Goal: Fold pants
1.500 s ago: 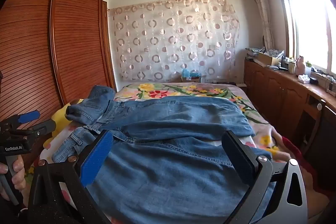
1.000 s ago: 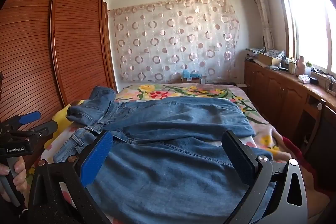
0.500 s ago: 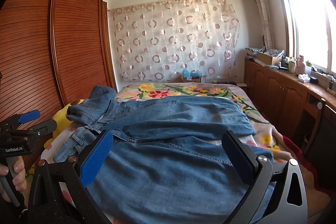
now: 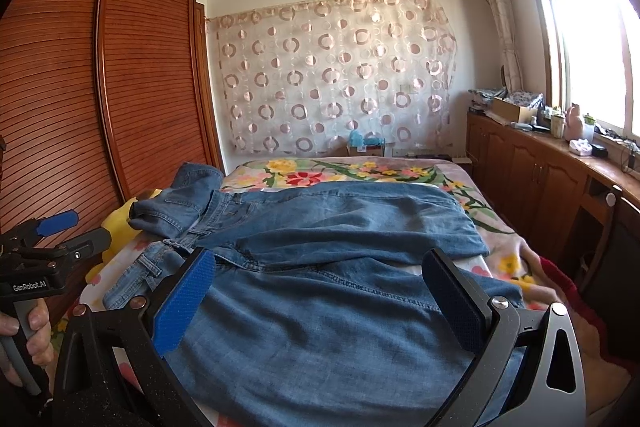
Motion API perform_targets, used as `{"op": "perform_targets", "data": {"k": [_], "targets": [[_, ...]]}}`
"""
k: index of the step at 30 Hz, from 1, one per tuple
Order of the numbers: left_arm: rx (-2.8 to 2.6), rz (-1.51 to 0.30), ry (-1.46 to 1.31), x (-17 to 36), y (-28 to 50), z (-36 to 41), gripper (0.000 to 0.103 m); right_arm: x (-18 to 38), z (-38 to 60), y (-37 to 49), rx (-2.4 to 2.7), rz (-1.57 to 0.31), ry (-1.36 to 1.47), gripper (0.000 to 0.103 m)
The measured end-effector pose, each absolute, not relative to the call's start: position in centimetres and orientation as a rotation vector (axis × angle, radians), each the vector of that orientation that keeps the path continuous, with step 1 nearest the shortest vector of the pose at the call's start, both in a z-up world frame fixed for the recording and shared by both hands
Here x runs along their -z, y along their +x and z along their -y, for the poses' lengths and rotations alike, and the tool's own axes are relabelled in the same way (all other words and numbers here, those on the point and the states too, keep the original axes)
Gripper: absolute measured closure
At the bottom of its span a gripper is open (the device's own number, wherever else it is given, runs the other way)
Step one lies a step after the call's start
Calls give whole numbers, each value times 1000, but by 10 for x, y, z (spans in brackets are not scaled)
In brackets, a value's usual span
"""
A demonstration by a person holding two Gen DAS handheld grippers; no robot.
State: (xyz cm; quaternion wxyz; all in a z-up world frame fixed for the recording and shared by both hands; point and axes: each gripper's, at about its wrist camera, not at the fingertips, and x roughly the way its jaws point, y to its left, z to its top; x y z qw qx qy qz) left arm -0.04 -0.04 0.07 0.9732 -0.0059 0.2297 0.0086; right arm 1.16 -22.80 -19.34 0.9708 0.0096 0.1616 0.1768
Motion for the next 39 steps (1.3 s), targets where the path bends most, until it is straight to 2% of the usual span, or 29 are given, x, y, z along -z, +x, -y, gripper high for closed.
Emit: {"op": "perform_targets", "data": {"k": [39], "targets": [[-17, -462, -13, -7, -3, -3, 0, 194, 229, 12, -350, -329, 17, 0]]}}
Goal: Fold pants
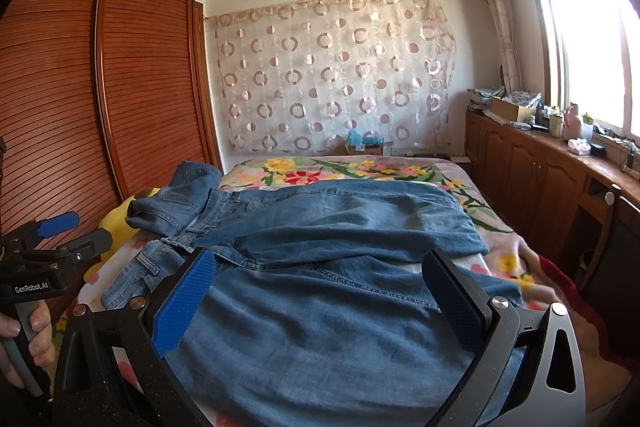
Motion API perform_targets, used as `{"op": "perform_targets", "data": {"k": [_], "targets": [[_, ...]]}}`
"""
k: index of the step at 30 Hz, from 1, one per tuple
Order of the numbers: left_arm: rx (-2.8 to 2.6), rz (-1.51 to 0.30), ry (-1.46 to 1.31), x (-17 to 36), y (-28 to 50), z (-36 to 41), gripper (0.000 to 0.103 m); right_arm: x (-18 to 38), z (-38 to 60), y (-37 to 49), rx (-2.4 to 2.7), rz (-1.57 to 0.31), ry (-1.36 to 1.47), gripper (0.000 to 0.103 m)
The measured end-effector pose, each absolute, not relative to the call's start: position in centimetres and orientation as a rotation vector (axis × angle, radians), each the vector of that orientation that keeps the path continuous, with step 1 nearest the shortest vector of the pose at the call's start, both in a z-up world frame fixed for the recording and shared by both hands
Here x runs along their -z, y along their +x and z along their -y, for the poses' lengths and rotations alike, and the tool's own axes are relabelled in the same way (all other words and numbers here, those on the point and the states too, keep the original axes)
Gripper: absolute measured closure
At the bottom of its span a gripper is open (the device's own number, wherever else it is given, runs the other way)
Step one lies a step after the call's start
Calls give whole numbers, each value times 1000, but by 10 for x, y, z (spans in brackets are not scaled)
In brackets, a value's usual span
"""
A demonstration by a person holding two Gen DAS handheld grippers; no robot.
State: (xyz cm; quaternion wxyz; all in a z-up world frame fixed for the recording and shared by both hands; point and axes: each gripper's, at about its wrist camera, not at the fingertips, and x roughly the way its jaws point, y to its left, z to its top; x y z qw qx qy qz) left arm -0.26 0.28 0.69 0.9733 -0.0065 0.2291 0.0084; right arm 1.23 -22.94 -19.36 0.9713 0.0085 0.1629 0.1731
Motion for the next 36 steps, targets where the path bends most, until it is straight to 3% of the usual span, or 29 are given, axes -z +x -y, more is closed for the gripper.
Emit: {"op": "perform_targets", "data": {"k": [13, 36], "targets": [[-3, -480, -16, -7, 2, 3, 0, 193, 231, 13, -351, -330, 20, 0], [-19, -618, -34, 44, 25, -43, 0, 221, 249, 43, -330, -500, -58, 0]]}}
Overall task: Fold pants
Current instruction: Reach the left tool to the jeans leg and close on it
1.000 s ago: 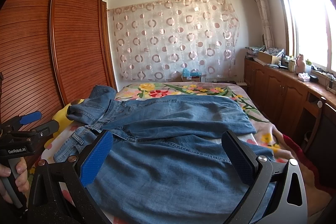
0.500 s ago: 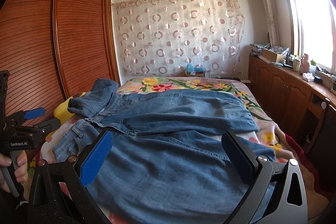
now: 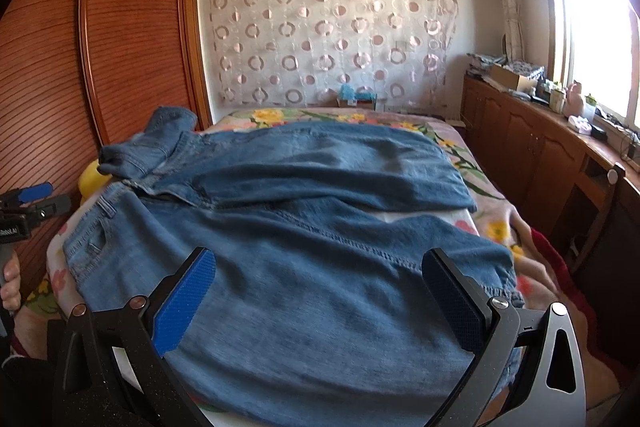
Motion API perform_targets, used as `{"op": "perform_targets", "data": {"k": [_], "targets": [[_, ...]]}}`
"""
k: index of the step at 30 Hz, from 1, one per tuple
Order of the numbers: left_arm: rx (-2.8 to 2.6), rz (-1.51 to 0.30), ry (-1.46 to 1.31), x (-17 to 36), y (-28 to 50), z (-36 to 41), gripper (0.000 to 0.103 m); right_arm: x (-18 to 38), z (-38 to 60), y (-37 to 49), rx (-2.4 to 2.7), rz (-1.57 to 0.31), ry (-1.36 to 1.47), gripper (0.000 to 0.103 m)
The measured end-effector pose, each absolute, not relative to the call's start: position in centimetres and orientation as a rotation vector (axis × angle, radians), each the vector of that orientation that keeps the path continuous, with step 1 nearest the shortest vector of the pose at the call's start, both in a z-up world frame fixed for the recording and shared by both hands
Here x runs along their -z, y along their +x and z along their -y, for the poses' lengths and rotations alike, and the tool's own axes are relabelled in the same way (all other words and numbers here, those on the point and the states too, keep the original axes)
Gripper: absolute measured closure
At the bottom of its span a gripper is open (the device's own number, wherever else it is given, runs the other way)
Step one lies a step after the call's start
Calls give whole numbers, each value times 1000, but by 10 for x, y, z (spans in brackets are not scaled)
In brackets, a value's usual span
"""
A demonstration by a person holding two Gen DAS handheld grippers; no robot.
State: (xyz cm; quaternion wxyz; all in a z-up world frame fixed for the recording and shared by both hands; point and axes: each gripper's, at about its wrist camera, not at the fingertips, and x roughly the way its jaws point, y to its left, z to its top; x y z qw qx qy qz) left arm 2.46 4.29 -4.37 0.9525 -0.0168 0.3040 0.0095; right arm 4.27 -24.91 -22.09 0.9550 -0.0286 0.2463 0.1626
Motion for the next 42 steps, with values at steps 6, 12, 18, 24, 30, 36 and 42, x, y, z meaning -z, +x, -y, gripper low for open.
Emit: {"op": "perform_targets", "data": {"k": [6, 12, 18, 24, 30, 36, 42], "targets": [[-25, -644, -42, 56, 22, -57, 0, 220, 248, 44, -316, -547, -78, 0], [-28, -661, -94, 69, 12, -85, 1, 224, 243, 48, -308, -605, -106, 1], [-46, -701, -119, 86, 6, -105, 10, 222, 242, 47, -306, -660, -115, 1], [-38, -745, -150, 102, 4, -113, 32, 215, 247, 42, -300, -683, -127, 1], [-32, -814, -228, 125, 3, -126, 44, 210, 252, 34, -306, -703, -131, 5], [-36, -807, -226, 130, 4, -123, 50, 210, 255, 24, -317, -721, -141, 6], [21, -807, -234, 125, 4, -119, 81, 208, 260, 19, -319, -719, -144, 6]]}}
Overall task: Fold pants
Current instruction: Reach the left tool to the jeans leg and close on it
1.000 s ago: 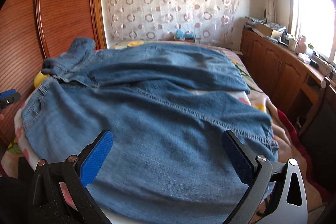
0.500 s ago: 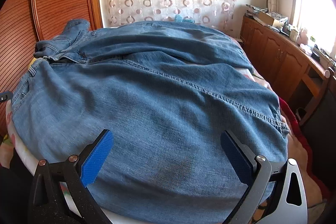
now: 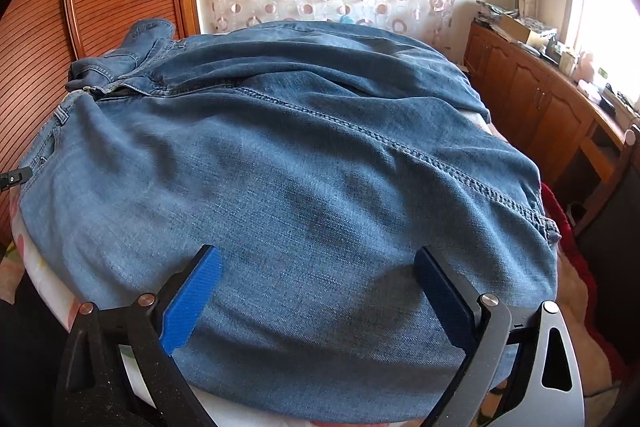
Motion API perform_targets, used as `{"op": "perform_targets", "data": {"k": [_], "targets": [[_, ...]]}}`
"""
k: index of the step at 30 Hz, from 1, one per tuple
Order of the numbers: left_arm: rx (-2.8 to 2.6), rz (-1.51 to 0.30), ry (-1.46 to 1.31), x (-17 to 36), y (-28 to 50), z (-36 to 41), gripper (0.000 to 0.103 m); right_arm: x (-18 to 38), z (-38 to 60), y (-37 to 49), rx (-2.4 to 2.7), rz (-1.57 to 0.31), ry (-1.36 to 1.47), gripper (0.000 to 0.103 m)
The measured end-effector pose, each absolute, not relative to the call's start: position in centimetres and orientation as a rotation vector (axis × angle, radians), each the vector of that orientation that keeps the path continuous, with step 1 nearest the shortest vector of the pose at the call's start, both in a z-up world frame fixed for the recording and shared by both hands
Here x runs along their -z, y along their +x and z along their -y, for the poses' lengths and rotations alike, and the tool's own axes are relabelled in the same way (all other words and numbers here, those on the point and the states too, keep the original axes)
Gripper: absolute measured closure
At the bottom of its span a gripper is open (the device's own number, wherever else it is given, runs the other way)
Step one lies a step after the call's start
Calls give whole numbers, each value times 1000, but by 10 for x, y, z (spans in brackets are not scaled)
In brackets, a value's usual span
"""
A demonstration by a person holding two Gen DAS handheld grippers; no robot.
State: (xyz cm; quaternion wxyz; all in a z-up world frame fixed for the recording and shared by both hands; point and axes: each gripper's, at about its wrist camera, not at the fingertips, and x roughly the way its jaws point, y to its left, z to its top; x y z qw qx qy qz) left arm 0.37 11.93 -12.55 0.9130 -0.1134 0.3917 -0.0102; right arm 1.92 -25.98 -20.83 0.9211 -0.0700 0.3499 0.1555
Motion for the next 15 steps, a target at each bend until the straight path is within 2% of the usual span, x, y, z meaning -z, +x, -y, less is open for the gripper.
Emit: {"op": "perform_targets", "data": {"k": [5, 15], "targets": [[69, -723, -217, 90, -1, -112, 88, 209, 257, 19, -320, -716, -141, 6], [182, -546, -97, 6, 32, -73, 90, 199, 253, 50, -355, -685, -87, 8]]}}
